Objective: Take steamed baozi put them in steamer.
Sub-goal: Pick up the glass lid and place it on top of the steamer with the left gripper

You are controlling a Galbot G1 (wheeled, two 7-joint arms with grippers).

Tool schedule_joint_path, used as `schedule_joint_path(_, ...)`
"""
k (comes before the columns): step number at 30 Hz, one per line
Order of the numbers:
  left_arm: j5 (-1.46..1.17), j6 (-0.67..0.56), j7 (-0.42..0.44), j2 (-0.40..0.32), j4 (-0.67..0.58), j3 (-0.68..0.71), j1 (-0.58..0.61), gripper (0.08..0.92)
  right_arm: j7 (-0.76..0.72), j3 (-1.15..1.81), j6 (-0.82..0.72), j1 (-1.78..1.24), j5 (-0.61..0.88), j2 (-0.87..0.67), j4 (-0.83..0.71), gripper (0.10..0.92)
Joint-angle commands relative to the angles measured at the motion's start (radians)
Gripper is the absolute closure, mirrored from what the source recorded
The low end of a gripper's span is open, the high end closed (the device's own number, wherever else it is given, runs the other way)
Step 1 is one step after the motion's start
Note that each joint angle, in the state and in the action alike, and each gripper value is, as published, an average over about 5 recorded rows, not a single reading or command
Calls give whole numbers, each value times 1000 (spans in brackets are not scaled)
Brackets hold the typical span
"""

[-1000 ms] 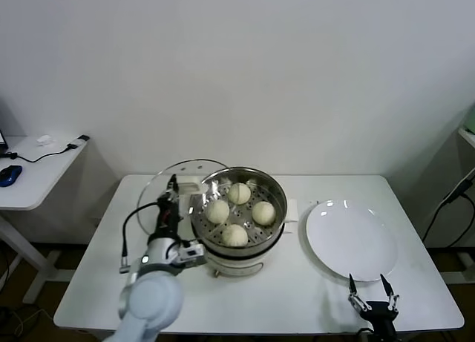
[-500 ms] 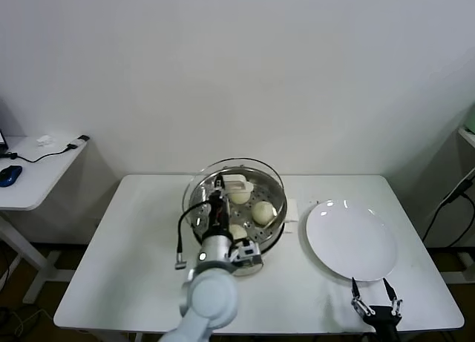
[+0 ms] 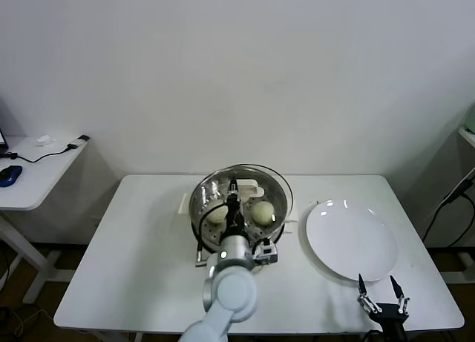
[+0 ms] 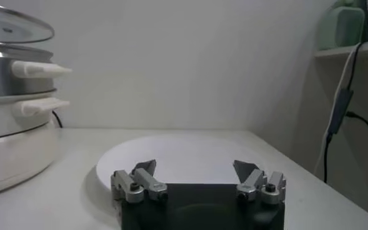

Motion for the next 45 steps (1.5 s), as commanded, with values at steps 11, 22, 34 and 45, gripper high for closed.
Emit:
schedule_joint_path(11, 41, 2, -17, 0, 64, -10, -2, 862, 1, 9, 3, 4, 10, 1, -1, 203)
schedule_joint_path(22, 21, -8, -43, 18, 78, -19, 2, 862, -3, 12, 6, -2, 9, 1, 8, 203)
schedule_joint_path(34, -49, -12, -31, 50, 11, -9, 13, 761, -9, 9, -4, -1, 7, 6, 20, 203)
schedule_joint_path(45, -220, -36, -30, 153, -183, -16, 80, 450, -7, 6, -17, 3, 5, 7, 19, 203)
